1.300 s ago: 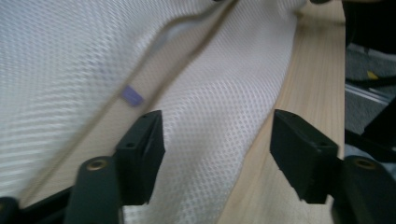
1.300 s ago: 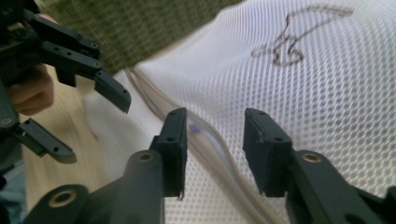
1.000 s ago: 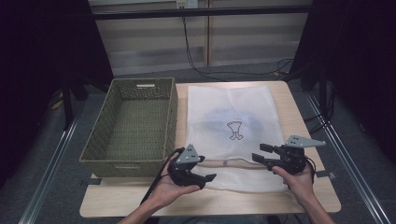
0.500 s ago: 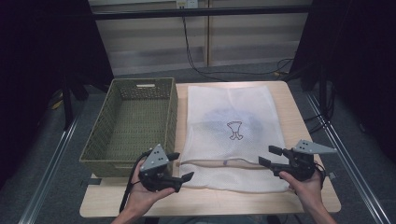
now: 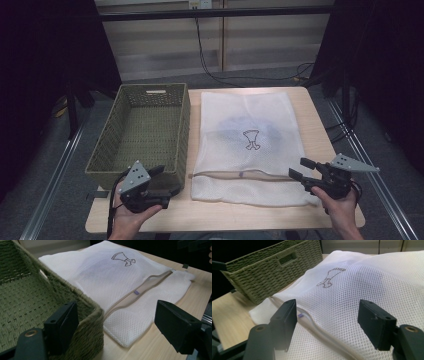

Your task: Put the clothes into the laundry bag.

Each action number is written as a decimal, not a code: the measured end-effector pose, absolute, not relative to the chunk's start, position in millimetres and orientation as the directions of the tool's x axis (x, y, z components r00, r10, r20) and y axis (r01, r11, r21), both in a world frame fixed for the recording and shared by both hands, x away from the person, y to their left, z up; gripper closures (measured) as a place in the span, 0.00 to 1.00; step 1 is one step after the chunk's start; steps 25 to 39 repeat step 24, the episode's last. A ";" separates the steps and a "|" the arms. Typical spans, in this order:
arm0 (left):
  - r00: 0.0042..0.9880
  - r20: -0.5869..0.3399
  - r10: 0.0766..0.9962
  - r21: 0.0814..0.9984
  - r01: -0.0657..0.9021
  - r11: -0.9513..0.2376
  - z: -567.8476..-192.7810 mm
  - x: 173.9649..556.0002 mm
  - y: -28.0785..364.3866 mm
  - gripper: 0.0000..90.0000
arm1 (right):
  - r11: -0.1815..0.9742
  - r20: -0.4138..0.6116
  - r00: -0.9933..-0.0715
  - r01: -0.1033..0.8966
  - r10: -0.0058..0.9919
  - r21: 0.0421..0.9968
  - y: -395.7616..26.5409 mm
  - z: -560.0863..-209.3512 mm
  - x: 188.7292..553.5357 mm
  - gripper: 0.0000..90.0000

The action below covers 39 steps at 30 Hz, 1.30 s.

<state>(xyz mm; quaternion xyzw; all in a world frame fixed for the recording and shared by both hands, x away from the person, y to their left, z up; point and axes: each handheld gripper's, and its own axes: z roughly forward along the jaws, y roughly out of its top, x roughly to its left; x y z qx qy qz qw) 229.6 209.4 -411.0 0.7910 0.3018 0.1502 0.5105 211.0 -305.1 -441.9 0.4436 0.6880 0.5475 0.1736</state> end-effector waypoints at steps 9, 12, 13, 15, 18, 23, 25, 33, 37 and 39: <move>0.724 -0.091 0.684 0.917 0.329 -0.226 -412.0 218.7 244.5 0.20 | 0.009 0.254 -0.533 0.442 0.807 0.897 -316.6 -449.5 201.9 0.33; 0.706 -0.108 0.700 0.926 0.328 -0.187 -414.9 217.5 254.2 0.20 | 0.015 0.234 -0.527 0.426 0.817 0.905 -318.0 -451.9 203.3 0.34; 0.700 -0.109 0.706 0.927 0.328 -0.182 -416.1 217.1 255.7 0.20 | 0.013 0.229 -0.522 0.419 0.822 0.908 -319.1 -453.5 203.7 0.34; 0.702 -0.115 0.703 0.924 0.335 -0.183 -418.1 217.4 257.3 0.20 | 0.005 0.238 -0.517 0.425 0.823 0.905 -320.9 -456.5 204.6 0.34; 0.701 -0.124 0.702 0.926 0.336 -0.172 -418.9 217.6 256.5 0.19 | 0.000 0.249 -0.519 0.433 0.818 0.901 -320.9 -459.8 207.3 0.35; 0.704 -0.128 0.698 0.927 0.335 -0.168 -418.8 218.9 255.2 0.19 | 0.025 0.238 -0.538 0.436 0.809 0.900 -315.9 -460.6 209.2 0.37; 0.704 -0.128 0.699 0.927 0.336 -0.168 -418.9 219.0 254.3 0.19 | 0.031 0.234 -0.539 0.437 0.809 0.899 -315.8 -461.1 209.7 0.37; 0.704 -0.128 0.699 0.927 0.336 -0.168 -418.9 219.0 254.3 0.19 | 0.031 0.234 -0.539 0.437 0.809 0.899 -315.8 -461.1 209.7 0.37; 0.704 -0.128 0.699 0.927 0.336 -0.168 -418.9 219.0 254.3 0.19 | 0.031 0.234 -0.539 0.437 0.809 0.899 -315.8 -461.1 209.7 0.37; 0.704 -0.128 0.699 0.927 0.336 -0.168 -418.9 219.0 254.3 0.19 | 0.031 0.234 -0.539 0.437 0.809 0.899 -315.8 -461.1 209.7 0.37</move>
